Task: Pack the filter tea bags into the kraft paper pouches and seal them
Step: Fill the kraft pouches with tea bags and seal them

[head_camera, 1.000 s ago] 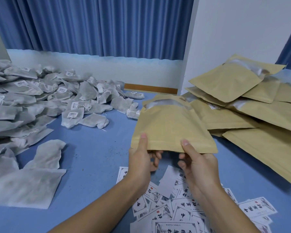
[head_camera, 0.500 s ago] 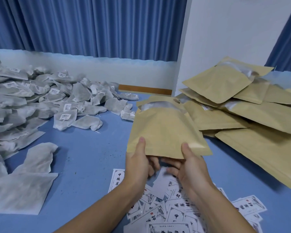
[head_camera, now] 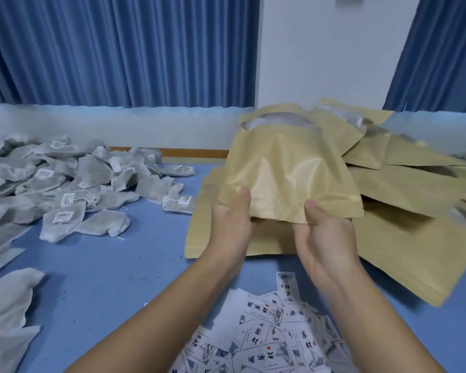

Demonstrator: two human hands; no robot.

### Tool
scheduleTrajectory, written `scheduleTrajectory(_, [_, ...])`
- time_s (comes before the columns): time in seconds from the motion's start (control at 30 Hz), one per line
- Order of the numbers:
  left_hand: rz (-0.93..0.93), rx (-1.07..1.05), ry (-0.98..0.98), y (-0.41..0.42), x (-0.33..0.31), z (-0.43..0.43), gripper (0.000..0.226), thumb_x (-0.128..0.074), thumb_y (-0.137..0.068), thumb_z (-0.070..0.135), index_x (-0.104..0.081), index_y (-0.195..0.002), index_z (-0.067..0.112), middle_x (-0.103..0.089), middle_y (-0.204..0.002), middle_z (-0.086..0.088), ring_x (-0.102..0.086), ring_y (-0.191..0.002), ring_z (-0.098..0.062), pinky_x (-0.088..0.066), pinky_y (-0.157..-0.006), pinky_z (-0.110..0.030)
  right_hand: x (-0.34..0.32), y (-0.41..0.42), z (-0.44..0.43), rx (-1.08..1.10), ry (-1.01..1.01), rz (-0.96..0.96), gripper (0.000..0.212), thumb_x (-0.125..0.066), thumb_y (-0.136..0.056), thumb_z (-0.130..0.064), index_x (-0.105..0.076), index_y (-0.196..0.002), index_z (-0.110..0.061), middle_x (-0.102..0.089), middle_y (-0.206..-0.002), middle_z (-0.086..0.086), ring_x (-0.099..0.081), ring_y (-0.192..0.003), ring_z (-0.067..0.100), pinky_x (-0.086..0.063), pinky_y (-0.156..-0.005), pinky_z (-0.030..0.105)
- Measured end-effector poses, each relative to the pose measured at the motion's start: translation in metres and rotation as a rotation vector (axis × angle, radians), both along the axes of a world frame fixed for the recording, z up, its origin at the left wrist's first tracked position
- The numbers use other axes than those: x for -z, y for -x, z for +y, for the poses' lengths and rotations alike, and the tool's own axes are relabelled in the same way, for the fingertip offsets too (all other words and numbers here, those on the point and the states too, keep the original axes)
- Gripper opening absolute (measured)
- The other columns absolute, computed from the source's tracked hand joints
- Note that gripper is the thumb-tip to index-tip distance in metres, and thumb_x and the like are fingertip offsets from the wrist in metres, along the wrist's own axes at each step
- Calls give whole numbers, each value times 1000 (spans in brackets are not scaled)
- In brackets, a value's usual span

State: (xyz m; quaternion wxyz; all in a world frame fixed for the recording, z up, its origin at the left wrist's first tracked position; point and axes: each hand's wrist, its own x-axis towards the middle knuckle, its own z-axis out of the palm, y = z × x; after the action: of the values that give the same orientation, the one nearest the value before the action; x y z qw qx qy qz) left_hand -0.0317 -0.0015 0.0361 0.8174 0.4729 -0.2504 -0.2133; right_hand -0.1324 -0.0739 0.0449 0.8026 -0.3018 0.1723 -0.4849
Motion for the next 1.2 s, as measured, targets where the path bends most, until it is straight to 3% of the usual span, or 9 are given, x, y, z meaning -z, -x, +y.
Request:
scheduleTrajectory(0.17, [69, 213, -453, -17, -37, -102, 26, -61, -99, 22, -59, -76, 9, -58, -48, -1, -48, -35, -10, -38, -42, -20, -24, 1, -82, 231, -48, 188, 17, -54, -98, -4, -61, -110, -14, -73, -102, 5, -72, -85, 19, -61, -67, 33])
scheduleTrajectory(0.3, [417, 361, -189, -17, -42, -163, 4, -57, -98, -3, -58, -101, -6, -66, -91, -17, -67, -75, -16, -61, -57, -23, -16, -6, -131, 133, -198, 203, 17, -59, -99, -7, -61, -115, -1, -66, -85, 9, -61, -57, 9, -48, -48, 17])
scheduleTrajectory(0.4, [438, 434, 7, -13, -40, -188, 33, -54, -99, -5, -51, -131, 0, -60, -119, -17, -63, -101, -17, -57, -91, -26, -13, -13, -159, 84, -240, -42, 37, -50, -98, 9, -50, -135, 8, -62, -127, 18, -67, -109, 18, -56, -90, 24])
scheduleTrajectory(0.57, [-501, 81, -355, -11, -14, -174, 38, -52, -100, 6, -57, -138, 9, -66, -127, 0, -59, -118, -8, -43, -100, -15, -9, -35, -164, 76, -79, -59, 53, -40, -98, 13, -38, -148, -5, -46, -146, 10, -50, -130, 13, -43, -105, 23])
scheduleTrajectory(0.67, [-879, -50, -504, -30, 6, -138, 29, -54, -97, 10, -71, -119, 15, -71, -113, 8, -63, -108, -4, -44, -95, -15, -1, -45, -151, 188, 51, 84, 44, -46, -96, 11, -50, -135, -9, -61, -118, 3, -57, -118, 9, -47, -94, 20])
scheduleTrajectory(0.77, [-1133, -34, -714, -51, 17, -95, 42, -58, -91, 45, -64, -128, 26, -68, -124, 7, -60, -120, -13, -45, -100, -27, 10, -55, -124, 235, 439, 394, 26, -50, -97, 6, -66, -111, -9, -71, -105, -3, -66, -101, 2, -51, -89, 18])
scheduleTrajectory(0.93, [-1432, 246, -1290, -89, 27, -37, 128, -53, -53, 96, -13, -156, 32, -30, -157, -8, -22, -148, -28, -22, -115, -63, 36, -81, -80, 39, 1084, 936, 34, -48, -98, -5, -72, -120, -17, -72, -120, -1, -63, -116, 11, -44, -104, 22])
scheduleTrajectory(1.07, [-1506, 228, -1282, -106, 41, -16, 119, -63, -63, 87, -19, -153, 23, -37, -145, 0, -32, -138, -22, -29, -111, -57, 59, -91, -61, -47, 1448, 1156, 31, -43, -97, -9, -68, -112, -15, -71, -112, 5, -62, -104, 29, -49, -91, 39])
scheduleTrajectory(1.2, [-1679, 120, -1208, -110, 45, -6, 105, -52, -70, 88, -35, -143, 15, -47, -135, -2, -46, -126, -23, -41, -101, -47, 68, -94, -57, 41, 1600, 1211, 26, -38, -97, -12, -62, -104, -20, -67, -106, -3, -57, -98, 27, -40, -87, 33])
